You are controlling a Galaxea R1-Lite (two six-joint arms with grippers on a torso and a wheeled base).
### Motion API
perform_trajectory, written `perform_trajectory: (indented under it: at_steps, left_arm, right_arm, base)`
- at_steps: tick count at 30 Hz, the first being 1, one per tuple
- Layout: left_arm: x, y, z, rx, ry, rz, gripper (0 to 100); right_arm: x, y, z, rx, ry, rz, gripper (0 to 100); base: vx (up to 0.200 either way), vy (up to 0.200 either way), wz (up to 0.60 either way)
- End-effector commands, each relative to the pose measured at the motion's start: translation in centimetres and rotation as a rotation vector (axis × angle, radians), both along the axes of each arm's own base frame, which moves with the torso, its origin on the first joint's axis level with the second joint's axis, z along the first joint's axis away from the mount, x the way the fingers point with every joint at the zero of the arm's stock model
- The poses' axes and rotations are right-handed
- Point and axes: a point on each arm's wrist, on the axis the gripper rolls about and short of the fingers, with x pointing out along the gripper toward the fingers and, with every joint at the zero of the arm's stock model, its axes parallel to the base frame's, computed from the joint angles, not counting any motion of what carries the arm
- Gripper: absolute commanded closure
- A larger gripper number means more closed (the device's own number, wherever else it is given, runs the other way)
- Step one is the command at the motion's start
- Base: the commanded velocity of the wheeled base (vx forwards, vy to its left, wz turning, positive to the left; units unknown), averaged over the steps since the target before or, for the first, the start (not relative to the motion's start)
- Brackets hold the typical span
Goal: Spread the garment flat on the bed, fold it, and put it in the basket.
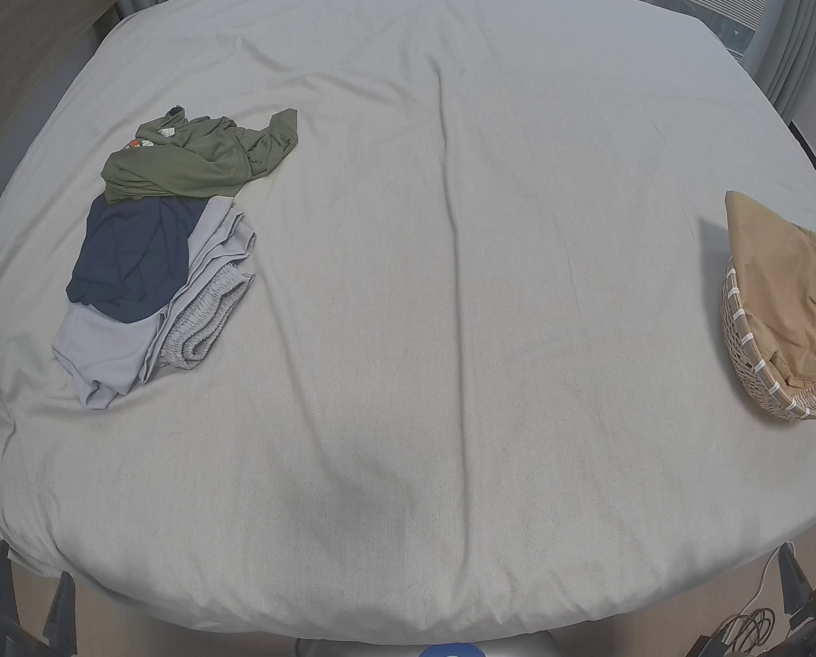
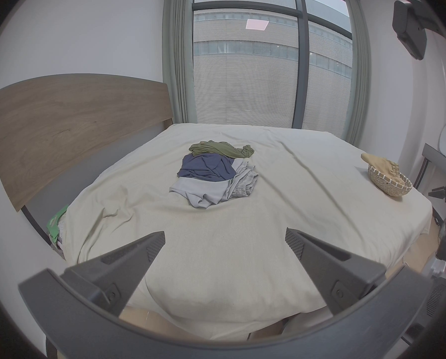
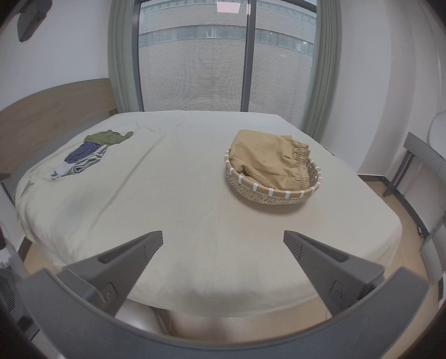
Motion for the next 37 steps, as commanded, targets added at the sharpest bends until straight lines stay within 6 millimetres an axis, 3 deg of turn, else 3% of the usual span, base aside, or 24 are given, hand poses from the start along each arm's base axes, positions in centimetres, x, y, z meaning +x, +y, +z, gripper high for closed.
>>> perform_trajectory:
  at_steps: [1,37]
  left_arm:
    - [0.03,0.01,-0.52,-0.001,0.005,0.002,0]
    - [0.05,0.0,-0.5,-0.002,0.005,-0.002,0]
  right_arm:
    - [-0.67,-0.09,-0.64,0.003,-0.082,0.051,0]
    - [-0.63,-0.12,-0.66,0.037,-0.074,0.036,0]
  base:
    - [0.0,0.0,0.0]
    - [0.0,0.0,0.0]
